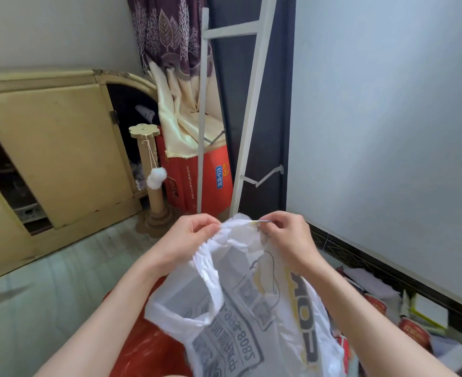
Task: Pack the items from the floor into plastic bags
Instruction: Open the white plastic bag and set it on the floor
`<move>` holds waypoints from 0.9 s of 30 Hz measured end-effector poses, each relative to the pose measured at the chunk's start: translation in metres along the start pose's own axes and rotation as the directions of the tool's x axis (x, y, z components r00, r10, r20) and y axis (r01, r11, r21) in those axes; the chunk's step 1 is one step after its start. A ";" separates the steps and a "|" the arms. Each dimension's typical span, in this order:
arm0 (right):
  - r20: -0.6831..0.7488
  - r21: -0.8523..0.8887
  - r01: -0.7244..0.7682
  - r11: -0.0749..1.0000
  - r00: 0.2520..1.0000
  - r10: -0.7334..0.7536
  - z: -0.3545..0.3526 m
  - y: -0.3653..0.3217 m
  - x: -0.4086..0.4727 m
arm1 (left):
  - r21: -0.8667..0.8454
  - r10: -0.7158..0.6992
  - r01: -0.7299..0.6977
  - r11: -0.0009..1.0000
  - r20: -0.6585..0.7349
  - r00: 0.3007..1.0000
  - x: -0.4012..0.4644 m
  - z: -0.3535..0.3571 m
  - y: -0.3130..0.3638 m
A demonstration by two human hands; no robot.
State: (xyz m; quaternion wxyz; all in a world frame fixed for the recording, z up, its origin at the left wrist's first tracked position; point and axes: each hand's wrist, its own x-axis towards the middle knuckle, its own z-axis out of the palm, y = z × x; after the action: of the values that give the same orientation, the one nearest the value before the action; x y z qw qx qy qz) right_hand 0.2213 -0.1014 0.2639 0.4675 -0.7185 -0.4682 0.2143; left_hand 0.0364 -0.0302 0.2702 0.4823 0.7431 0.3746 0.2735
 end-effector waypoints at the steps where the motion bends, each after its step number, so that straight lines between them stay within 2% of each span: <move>1: 0.062 0.126 -0.091 0.988 0.995 0.084 -0.005 -0.001 0.001 | -0.055 -0.065 0.071 0.996 0.102 0.993 0.000 -0.004 -0.001; 3: 0.183 0.240 -0.226 0.944 0.966 0.185 -0.010 -0.003 0.001 | -0.114 -0.171 0.209 0.971 0.278 0.945 0.001 -0.013 -0.004; 4: 0.217 0.202 -0.228 0.953 0.959 0.184 -0.010 -0.002 0.001 | -0.109 -0.197 0.241 0.964 0.312 0.929 0.003 -0.018 -0.005; 6: 0.231 0.044 -0.129 0.991 0.966 0.115 -0.009 -0.002 0.000 | -0.051 -0.220 0.244 0.968 0.284 0.933 0.005 -0.029 -0.005; 8: 0.209 -0.068 -0.021 0.997 0.977 0.035 -0.006 -0.002 0.000 | 0.139 -0.184 0.164 0.977 0.142 0.973 0.008 -0.039 -0.005; 11: 0.161 -0.104 0.012 0.994 0.987 0.005 -0.002 -0.002 0.002 | 0.447 -0.012 0.091 0.890 -0.176 0.984 0.007 -0.042 -0.003; 13: 0.110 -0.113 -0.001 0.994 0.994 0.014 0.002 -0.004 0.005 | 0.543 0.224 0.012 0.840 -0.367 0.903 -0.004 -0.029 0.007; 15: 0.052 -0.109 -0.030 0.994 0.998 0.036 0.008 -0.004 0.008 | 0.655 0.541 -0.151 0.741 -0.449 0.711 -0.020 -0.007 0.015; 16: 0.028 -0.093 -0.043 0.995 0.999 0.046 0.010 -0.004 0.010 | 0.718 0.661 -0.218 0.661 -0.421 0.621 -0.028 0.007 0.015; 17: 0.012 -0.075 -0.051 0.996 0.999 0.052 0.011 -0.003 0.011 | 0.778 0.747 -0.265 0.570 -0.356 0.562 -0.034 0.020 0.012; 18: 0.001 -0.058 -0.058 0.997 0.998 0.058 0.011 -0.003 0.012 | 0.825 0.794 -0.293 0.484 -0.273 0.544 -0.037 0.031 0.003; 20: -0.007 0.009 -0.061 0.998 0.998 0.061 0.010 -0.004 0.011 | 0.889 0.779 -0.261 0.376 -0.151 0.609 -0.035 0.044 -0.022; 22: 0.017 0.118 -0.076 0.990 0.997 0.075 0.005 -0.005 0.010 | 0.933 0.680 -0.134 0.334 -0.140 0.720 -0.029 0.041 -0.047; 23: 0.045 0.162 -0.084 0.983 0.996 0.077 0.003 -0.005 0.009 | 0.939 0.637 -0.075 0.336 -0.168 0.752 -0.026 0.036 -0.054; 25: 0.140 0.225 -0.099 0.969 0.988 0.068 -0.003 -0.002 0.008 | 0.936 0.616 -0.008 0.353 -0.226 0.755 -0.019 0.024 -0.062; 27: 0.224 0.261 -0.126 0.957 0.972 0.067 -0.008 0.004 0.009 | 0.915 0.643 -0.060 0.398 -0.232 0.730 -0.014 0.014 -0.061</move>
State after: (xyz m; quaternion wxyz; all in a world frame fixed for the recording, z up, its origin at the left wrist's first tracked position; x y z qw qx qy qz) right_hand 0.2332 -0.0975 0.2649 0.4985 -0.6420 -0.4457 0.3750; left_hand 0.0213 -0.0337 0.2077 -0.1646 0.8282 0.4043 0.3514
